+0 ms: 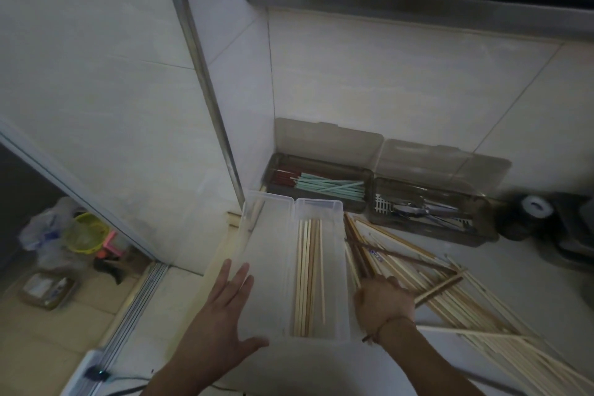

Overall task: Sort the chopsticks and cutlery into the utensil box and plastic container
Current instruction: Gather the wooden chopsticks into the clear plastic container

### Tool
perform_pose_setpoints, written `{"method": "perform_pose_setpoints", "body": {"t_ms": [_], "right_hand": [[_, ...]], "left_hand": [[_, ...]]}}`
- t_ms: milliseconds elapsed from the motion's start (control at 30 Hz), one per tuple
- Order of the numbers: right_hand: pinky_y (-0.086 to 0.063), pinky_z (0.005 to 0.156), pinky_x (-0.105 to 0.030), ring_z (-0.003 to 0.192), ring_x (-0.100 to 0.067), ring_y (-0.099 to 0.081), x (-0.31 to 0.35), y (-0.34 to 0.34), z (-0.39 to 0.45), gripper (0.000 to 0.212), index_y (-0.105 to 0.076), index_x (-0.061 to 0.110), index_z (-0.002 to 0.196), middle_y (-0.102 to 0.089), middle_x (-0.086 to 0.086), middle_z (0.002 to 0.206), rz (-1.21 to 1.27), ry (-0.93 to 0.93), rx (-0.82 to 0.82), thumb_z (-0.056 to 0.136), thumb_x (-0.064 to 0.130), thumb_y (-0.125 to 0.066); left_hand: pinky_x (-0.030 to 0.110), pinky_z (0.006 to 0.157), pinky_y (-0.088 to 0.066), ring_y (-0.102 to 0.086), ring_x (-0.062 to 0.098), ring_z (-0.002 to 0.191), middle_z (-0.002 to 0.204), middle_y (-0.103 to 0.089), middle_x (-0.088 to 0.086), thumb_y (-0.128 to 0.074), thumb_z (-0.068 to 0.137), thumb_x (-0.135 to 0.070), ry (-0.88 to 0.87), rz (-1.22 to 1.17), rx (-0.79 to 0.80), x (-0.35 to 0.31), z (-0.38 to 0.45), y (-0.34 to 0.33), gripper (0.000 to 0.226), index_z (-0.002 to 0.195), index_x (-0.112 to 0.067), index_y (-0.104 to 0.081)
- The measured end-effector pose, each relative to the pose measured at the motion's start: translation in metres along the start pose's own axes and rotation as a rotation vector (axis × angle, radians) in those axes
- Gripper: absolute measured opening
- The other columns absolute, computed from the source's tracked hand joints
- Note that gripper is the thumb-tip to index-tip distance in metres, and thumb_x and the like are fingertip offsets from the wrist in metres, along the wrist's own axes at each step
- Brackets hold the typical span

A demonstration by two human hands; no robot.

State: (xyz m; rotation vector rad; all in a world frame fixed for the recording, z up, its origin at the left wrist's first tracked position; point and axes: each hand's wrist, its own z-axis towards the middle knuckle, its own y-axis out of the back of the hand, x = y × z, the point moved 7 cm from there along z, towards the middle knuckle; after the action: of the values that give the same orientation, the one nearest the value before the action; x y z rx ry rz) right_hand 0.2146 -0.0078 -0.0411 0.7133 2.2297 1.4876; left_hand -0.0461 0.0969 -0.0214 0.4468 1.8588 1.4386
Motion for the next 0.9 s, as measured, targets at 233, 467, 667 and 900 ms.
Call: {"method": "perform_pose_setpoints", "body": {"t_ms": [233, 467, 667, 900], "right_hand": [[-0.047, 0.073, -0.022, 0.068, -0.002, -0.056, -0.018, 0.019, -0.015, 0.014, -0.063, 0.027, 0.098, -0.064, 0.006, 0.076, 0.681, 0.168, 0.216, 0.092, 0.016, -0.056], [-0.04, 0.05, -0.016, 0.047, -0.007, -0.051, -0.024, 0.084, -0.057, 0.035, -0.069, 0.017, 0.068, -0.06, -0.006, 0.055, 1.17, 0.245, -0.061, 0.082, -0.012, -0.056], [-0.047, 0.076, -0.021, 0.071, 0.001, -0.059, 0.021, 0.085, -0.055, 0.012, -0.066, 0.034, 0.076, -0.063, 0.019, 0.067, 0.759, 0.455, -0.39, 0.071, 0.028, -0.056], [0.021, 0.106, -0.061, 0.139, -0.022, -0.031, 0.081, 0.029, -0.021, 0.064, -0.062, 0.027, 0.109, -0.069, 0.003, 0.108, -0.096, 0.477, -0.082, 0.085, 0.054, -0.01]], "left_hand": [[0.028, 0.113, -0.015, 0.022, 0.008, 0.145, 0.161, 0.002, -0.015, -0.045, 0.063, -0.087, 0.005, -0.002, -0.015, -0.003, 0.0, 0.003, 0.114, 0.151, -0.017, -0.028], [0.032, 0.111, -0.025, 0.014, 0.012, 0.148, 0.161, -0.007, -0.013, -0.046, 0.063, -0.087, 0.002, 0.005, -0.001, 0.002, 0.0, -0.002, 0.113, 0.149, -0.014, -0.035], [0.028, 0.112, -0.013, 0.022, 0.008, 0.145, 0.16, 0.003, -0.016, -0.042, 0.062, -0.089, 0.011, 0.0, 0.001, 0.001, 0.0, -0.002, 0.115, 0.152, -0.018, -0.027], [0.025, 0.113, -0.009, 0.026, 0.008, 0.144, 0.159, 0.009, -0.019, -0.044, 0.062, -0.087, 0.014, -0.014, 0.006, -0.002, 0.0, 0.002, 0.116, 0.153, -0.02, -0.022]]}}
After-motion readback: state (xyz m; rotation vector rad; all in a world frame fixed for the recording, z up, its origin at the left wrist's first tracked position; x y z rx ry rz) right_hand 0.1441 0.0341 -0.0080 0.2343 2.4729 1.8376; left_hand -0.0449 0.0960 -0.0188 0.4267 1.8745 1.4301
